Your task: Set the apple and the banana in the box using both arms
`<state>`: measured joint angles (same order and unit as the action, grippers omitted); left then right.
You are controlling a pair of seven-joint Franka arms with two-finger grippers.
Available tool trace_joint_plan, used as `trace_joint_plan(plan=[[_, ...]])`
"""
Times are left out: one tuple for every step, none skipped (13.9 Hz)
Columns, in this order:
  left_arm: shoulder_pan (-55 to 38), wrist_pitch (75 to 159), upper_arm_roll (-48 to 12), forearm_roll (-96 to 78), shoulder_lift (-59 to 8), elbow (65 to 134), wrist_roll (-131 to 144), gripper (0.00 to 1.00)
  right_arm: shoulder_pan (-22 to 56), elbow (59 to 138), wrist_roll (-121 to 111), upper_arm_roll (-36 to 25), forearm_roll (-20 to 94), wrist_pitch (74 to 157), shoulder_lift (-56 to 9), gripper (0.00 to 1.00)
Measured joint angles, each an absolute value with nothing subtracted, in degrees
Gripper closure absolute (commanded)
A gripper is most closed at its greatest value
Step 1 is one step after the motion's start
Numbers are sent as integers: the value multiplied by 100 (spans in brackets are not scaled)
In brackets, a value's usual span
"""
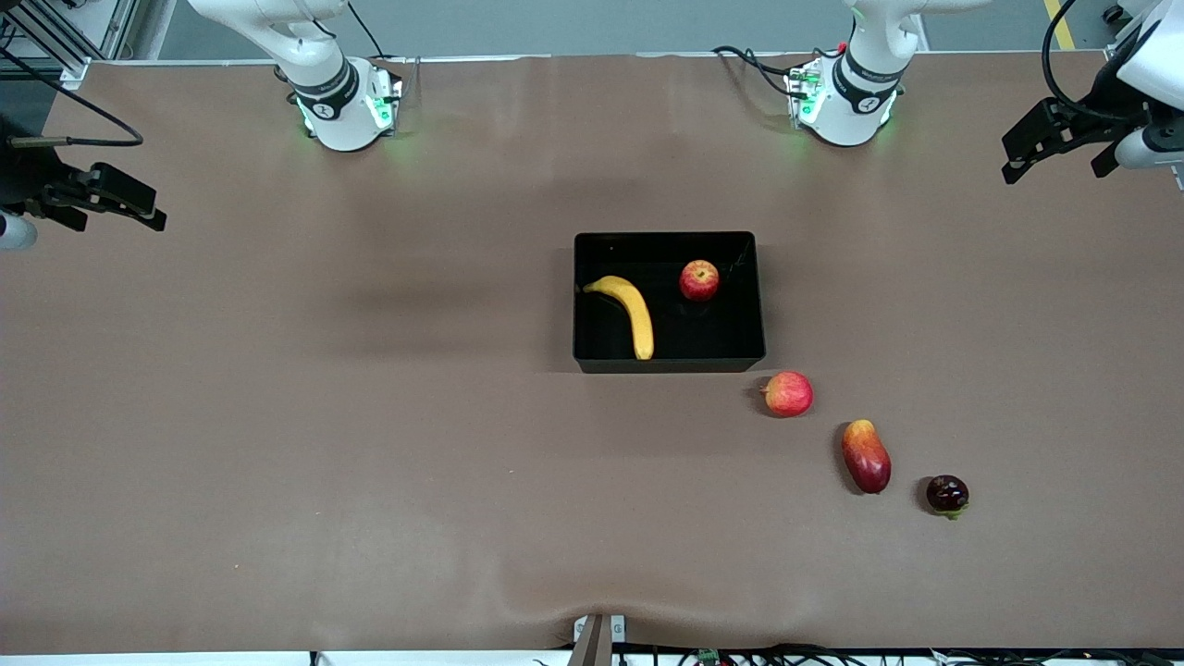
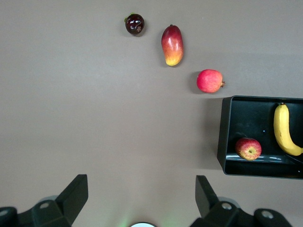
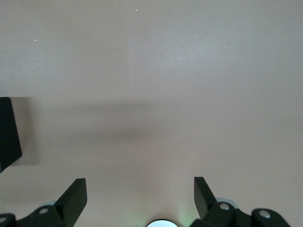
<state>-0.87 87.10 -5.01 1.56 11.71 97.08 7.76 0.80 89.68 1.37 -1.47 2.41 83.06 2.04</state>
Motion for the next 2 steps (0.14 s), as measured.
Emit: trace_joint_plan(plan=[[-87, 8706, -500, 156, 1165, 9705, 785, 0, 80, 8968, 137, -147, 241, 8311, 204, 0], [-87, 8698, -500, 156, 1161, 9704, 788, 0, 80, 8968, 137, -147, 241, 8327, 203, 0]])
